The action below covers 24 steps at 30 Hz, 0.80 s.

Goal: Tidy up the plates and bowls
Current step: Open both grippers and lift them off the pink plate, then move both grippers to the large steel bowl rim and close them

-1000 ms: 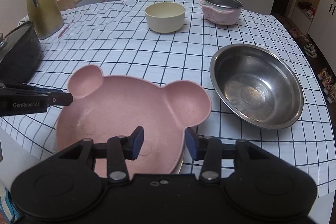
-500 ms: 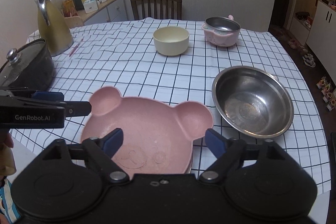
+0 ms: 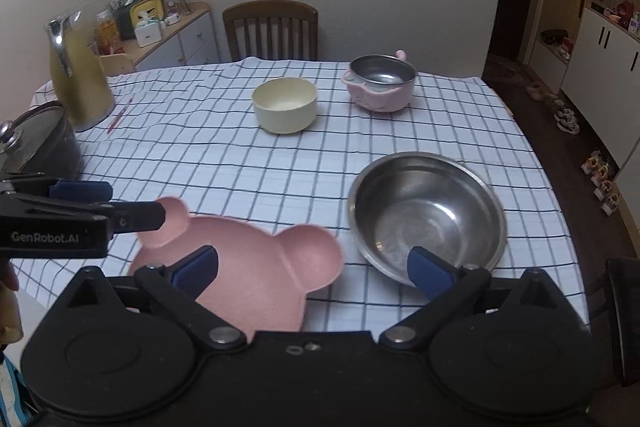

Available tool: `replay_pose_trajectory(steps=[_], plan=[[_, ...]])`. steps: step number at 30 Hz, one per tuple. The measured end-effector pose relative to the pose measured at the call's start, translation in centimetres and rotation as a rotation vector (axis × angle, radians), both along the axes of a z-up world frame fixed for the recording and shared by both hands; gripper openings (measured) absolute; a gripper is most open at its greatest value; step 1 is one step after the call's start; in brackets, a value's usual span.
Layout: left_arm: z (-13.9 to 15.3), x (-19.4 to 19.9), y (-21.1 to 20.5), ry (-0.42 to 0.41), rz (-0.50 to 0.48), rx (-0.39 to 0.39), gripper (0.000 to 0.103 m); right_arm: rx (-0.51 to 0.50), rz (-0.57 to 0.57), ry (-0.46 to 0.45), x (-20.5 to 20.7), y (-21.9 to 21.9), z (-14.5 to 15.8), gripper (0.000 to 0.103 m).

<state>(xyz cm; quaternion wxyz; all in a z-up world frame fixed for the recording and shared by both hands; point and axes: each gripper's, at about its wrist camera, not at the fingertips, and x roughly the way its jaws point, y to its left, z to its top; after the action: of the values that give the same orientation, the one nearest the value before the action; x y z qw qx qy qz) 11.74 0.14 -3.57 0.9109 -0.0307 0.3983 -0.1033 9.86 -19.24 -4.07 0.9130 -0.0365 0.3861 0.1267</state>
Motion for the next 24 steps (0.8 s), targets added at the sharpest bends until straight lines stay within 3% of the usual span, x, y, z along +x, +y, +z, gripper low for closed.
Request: replay_pose_trajectory(steps=[8,24], plan=[[-0.9,4.2,-5.4,0.050,0.023,0.008,0.075,-0.066,0.000,0.005,4.6,-4.6,0.2,0.102],[-5.1,12.1,-13.6,0.202,0.198,0.015,0.075,-0.155,0.131,0.113,16.1,-12.2,-2.7,0.101]])
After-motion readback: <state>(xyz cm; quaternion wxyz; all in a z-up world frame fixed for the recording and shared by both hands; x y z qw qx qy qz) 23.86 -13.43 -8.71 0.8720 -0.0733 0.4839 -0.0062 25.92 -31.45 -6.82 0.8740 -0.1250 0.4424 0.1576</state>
